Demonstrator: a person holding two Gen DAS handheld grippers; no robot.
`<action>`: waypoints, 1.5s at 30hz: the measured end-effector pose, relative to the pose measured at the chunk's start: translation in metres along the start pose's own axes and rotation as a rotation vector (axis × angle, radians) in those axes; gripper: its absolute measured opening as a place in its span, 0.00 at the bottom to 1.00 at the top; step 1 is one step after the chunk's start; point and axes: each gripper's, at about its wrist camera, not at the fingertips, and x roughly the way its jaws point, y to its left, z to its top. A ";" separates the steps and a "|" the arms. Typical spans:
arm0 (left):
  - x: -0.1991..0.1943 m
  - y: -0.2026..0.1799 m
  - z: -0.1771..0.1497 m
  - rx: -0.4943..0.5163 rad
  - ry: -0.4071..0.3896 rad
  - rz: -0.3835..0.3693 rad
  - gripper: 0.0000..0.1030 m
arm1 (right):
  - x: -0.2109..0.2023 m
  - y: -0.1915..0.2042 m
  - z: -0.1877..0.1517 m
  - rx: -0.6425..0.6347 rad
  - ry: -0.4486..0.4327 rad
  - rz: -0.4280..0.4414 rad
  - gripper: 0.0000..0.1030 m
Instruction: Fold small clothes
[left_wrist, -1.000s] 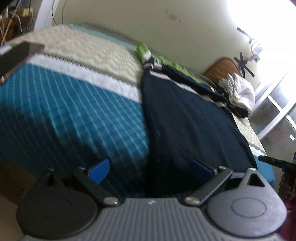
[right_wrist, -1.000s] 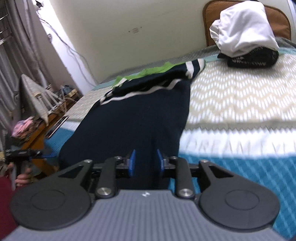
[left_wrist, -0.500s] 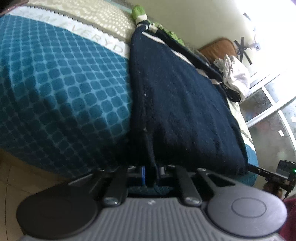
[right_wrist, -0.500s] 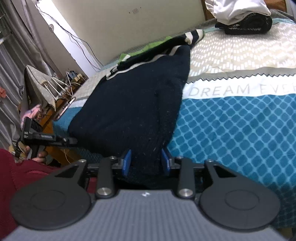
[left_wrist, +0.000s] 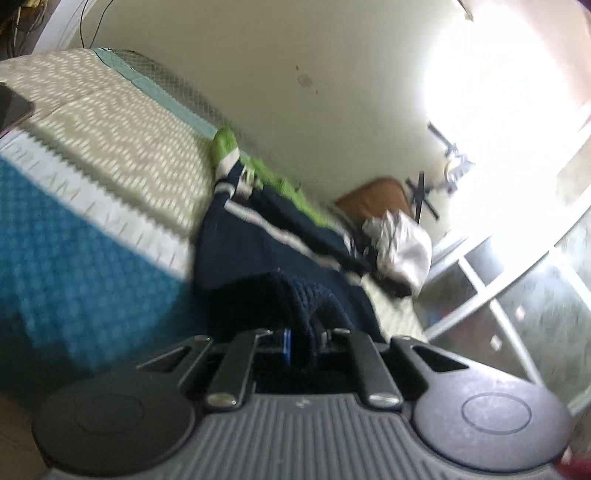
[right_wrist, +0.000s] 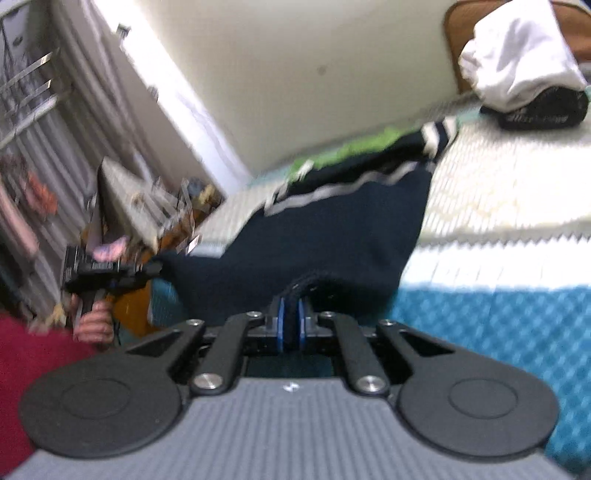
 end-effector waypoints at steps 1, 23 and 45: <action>0.006 0.001 0.011 -0.021 -0.005 -0.009 0.08 | 0.002 -0.005 0.008 0.017 -0.033 0.003 0.10; 0.126 0.001 0.059 0.168 0.156 0.401 0.17 | 0.087 -0.029 0.060 0.079 -0.015 -0.296 0.19; 0.195 -0.041 0.203 0.652 0.045 0.634 0.73 | 0.175 -0.064 0.218 -0.181 0.019 -0.396 0.41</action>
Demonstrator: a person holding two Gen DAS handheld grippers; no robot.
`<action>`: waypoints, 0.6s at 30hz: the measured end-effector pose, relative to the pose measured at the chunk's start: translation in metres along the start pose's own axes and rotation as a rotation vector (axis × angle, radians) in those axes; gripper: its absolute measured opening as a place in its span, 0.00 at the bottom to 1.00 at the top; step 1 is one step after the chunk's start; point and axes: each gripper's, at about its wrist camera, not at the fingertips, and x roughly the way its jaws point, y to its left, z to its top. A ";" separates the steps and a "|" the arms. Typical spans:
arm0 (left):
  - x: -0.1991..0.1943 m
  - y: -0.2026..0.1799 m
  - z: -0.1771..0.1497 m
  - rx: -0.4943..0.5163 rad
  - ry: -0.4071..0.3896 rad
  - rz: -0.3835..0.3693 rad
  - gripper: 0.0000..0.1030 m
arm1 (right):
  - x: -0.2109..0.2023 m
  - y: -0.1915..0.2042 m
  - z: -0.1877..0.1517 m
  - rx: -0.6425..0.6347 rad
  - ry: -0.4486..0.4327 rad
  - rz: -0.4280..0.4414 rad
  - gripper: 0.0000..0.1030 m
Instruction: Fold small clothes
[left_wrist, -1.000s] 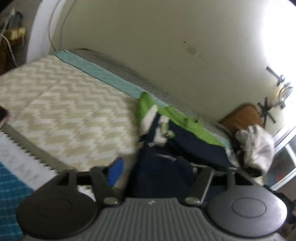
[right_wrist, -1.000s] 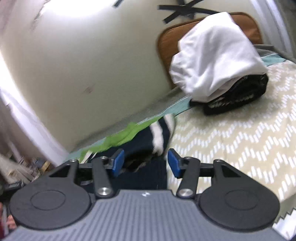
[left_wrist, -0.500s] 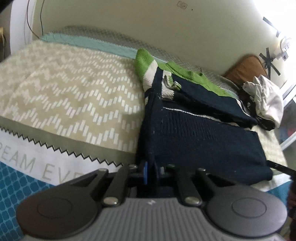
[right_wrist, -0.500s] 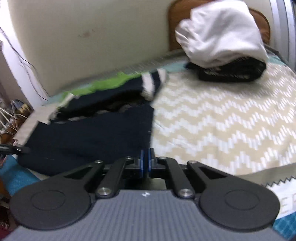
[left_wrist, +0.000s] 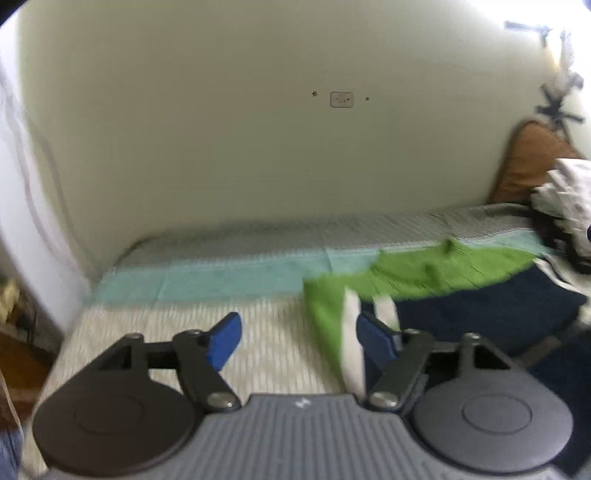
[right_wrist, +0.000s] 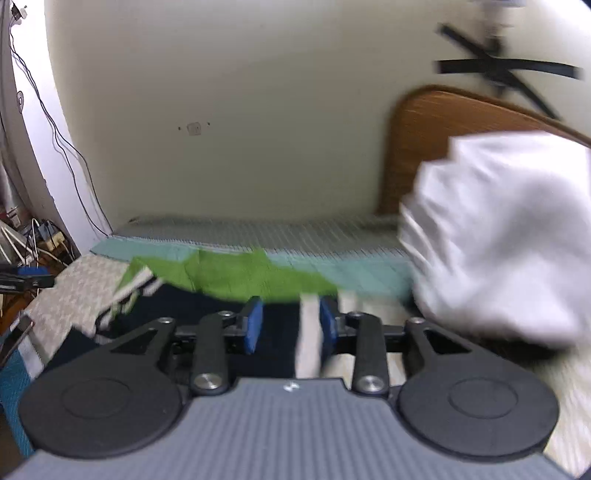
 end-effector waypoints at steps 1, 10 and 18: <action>0.019 0.001 0.010 0.002 0.014 -0.007 0.76 | 0.016 0.001 0.007 -0.002 0.008 0.009 0.41; 0.148 0.025 0.024 -0.146 0.177 -0.094 0.90 | 0.170 0.008 0.033 0.028 0.197 0.111 0.46; 0.164 0.012 0.018 -0.115 0.164 -0.182 0.18 | 0.211 0.030 0.025 -0.047 0.275 0.098 0.32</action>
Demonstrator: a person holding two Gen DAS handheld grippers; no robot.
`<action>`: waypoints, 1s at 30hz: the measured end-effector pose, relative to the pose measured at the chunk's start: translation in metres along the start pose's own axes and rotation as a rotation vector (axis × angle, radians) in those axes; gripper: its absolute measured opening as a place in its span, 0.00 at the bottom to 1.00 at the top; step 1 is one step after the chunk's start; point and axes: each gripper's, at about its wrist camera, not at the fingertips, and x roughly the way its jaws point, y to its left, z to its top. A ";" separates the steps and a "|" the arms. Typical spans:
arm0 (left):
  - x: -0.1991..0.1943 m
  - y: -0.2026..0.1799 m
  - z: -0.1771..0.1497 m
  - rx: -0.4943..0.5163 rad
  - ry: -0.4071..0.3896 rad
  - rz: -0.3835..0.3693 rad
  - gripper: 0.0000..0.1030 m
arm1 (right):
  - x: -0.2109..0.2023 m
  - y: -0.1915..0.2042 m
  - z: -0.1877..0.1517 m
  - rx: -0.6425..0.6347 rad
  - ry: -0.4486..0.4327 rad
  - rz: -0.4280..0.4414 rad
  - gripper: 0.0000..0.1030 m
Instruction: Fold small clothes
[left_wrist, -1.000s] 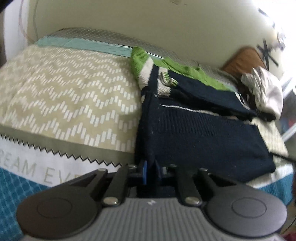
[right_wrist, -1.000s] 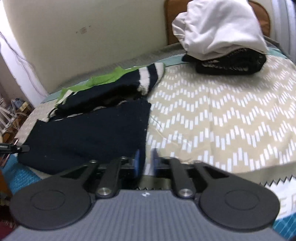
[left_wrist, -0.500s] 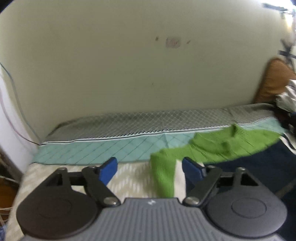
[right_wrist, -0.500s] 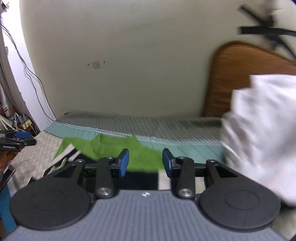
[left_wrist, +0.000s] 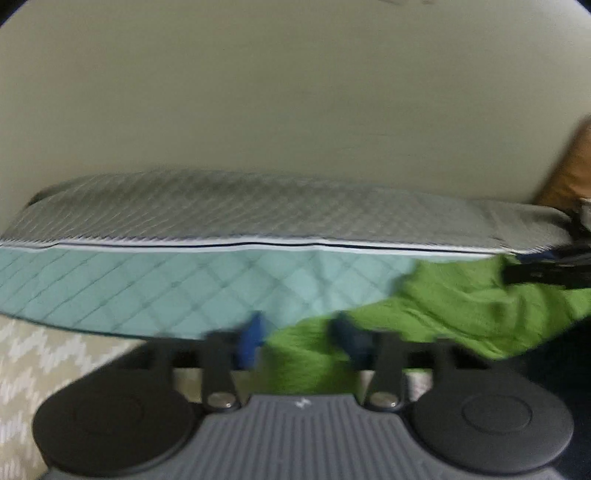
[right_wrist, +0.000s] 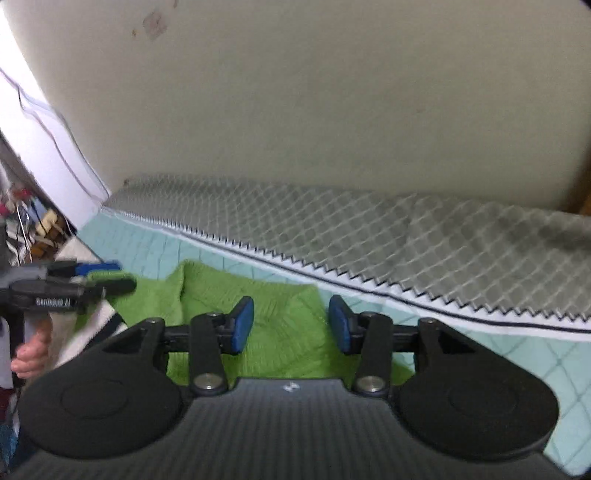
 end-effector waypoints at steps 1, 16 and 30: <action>-0.003 -0.004 -0.001 0.003 -0.008 0.006 0.18 | -0.003 0.003 -0.001 -0.020 0.000 -0.021 0.21; -0.167 -0.026 -0.076 0.010 -0.294 -0.135 0.16 | -0.180 0.080 -0.100 -0.239 -0.293 0.029 0.12; -0.233 -0.042 -0.231 -0.066 -0.283 -0.202 0.17 | -0.213 0.123 -0.268 -0.218 -0.353 0.024 0.12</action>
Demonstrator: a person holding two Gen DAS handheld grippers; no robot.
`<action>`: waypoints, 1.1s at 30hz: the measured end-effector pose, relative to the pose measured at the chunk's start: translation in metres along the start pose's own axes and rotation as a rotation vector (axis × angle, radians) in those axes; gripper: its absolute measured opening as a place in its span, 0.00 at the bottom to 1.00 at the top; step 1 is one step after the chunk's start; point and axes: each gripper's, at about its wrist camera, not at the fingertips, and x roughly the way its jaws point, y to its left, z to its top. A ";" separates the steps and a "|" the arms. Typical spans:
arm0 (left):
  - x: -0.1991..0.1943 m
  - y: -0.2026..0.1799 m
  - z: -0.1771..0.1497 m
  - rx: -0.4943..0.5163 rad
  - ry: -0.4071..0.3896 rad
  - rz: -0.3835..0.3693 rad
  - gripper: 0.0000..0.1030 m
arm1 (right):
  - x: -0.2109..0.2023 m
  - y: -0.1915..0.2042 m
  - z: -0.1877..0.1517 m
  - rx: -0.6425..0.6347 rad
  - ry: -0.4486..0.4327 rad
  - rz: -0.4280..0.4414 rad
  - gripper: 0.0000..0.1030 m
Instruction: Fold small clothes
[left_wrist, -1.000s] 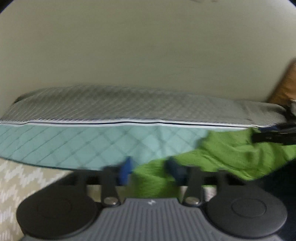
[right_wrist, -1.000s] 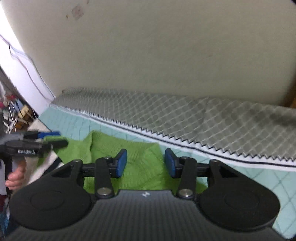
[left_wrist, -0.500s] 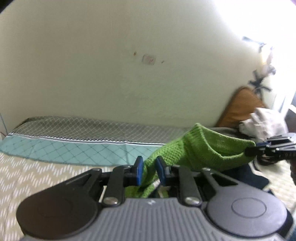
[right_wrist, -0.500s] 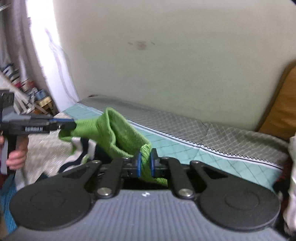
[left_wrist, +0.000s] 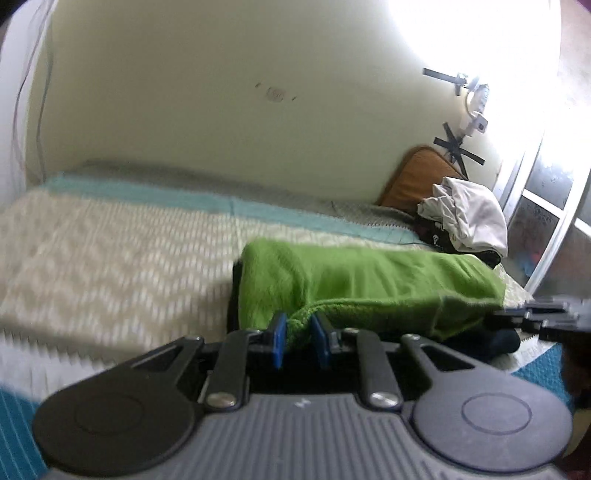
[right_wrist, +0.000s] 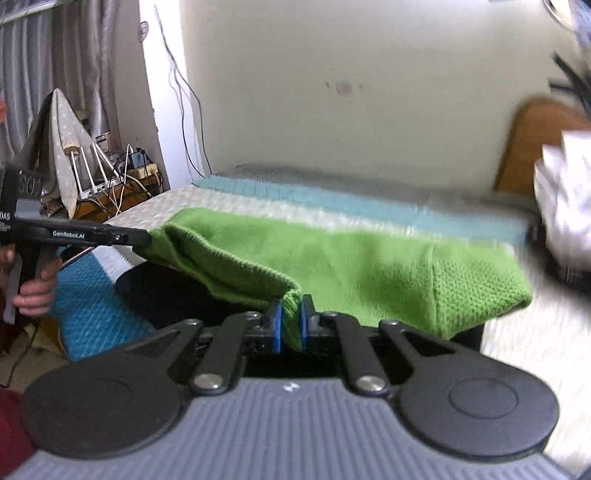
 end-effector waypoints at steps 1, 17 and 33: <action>0.002 0.002 -0.004 -0.021 0.012 0.000 0.20 | 0.003 0.003 -0.005 -0.006 0.000 -0.014 0.12; 0.039 0.017 0.049 -0.132 0.007 0.007 0.56 | -0.006 -0.050 0.048 0.085 -0.116 -0.220 0.34; 0.122 0.024 0.061 -0.083 0.207 0.109 0.22 | -0.003 -0.091 0.016 0.294 0.005 -0.331 0.11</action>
